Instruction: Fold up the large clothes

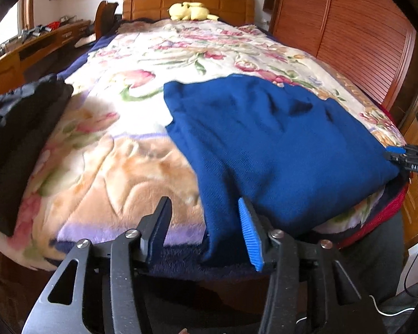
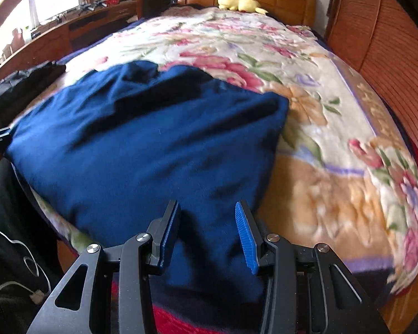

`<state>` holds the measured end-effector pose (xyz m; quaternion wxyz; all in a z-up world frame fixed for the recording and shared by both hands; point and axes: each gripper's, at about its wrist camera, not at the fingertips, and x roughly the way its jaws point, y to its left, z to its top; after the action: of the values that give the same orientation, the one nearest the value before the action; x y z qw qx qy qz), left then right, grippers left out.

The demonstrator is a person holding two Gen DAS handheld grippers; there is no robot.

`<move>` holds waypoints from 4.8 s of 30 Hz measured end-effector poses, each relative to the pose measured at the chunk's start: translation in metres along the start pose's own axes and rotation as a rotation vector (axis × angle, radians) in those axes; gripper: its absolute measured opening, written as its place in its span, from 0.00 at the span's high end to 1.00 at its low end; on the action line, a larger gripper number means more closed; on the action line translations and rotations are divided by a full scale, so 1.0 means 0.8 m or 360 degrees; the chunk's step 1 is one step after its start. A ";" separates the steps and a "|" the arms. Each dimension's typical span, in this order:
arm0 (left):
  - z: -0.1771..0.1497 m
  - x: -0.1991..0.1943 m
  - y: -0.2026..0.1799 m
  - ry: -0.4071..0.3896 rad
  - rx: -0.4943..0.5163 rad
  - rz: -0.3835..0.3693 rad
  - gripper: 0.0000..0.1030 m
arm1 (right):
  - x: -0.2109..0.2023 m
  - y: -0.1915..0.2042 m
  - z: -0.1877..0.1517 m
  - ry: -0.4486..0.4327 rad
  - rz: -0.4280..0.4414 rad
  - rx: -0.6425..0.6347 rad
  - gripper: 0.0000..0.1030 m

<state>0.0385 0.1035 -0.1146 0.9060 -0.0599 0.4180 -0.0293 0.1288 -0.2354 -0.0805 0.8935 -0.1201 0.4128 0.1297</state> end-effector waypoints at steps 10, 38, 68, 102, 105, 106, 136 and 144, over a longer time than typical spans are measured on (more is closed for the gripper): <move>-0.006 0.014 0.009 0.0045 -0.0067 -0.0037 0.47 | -0.013 0.015 -0.016 -0.0062 -0.0088 0.0031 0.58; -0.015 0.013 0.008 0.0057 -0.0152 -0.0048 0.44 | 0.021 0.118 -0.004 -0.0148 0.0284 -0.0090 0.55; 0.192 0.041 -0.425 -0.0110 0.0721 -0.0735 0.91 | -0.107 -0.048 -0.093 -0.0291 0.0030 0.0218 0.54; 0.162 0.030 -0.265 -0.0185 0.0424 -0.0443 0.61 | -0.092 -0.026 0.000 -0.0373 0.0109 0.0158 0.54; 0.156 0.041 -0.249 -0.0177 0.0413 -0.0401 0.61 | -0.077 -0.028 0.001 -0.0339 0.0132 0.0222 0.46; 0.152 0.046 -0.244 -0.0171 0.0408 -0.0389 0.61 | -0.073 -0.028 0.002 -0.0325 0.0132 0.0234 0.44; 0.175 0.162 -0.225 0.0002 0.0382 -0.0401 0.60 | -0.080 -0.018 -0.028 -0.0166 0.0101 0.0146 0.90; 0.213 0.236 -0.222 0.0129 0.0311 -0.0415 0.60 | -0.092 -0.018 -0.040 -0.0153 0.0084 0.0132 0.91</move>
<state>0.2903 -0.0777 -0.1238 0.8784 -0.0239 0.4380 -0.1895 0.0647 -0.2693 -0.0423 0.9127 -0.0658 0.3775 0.1416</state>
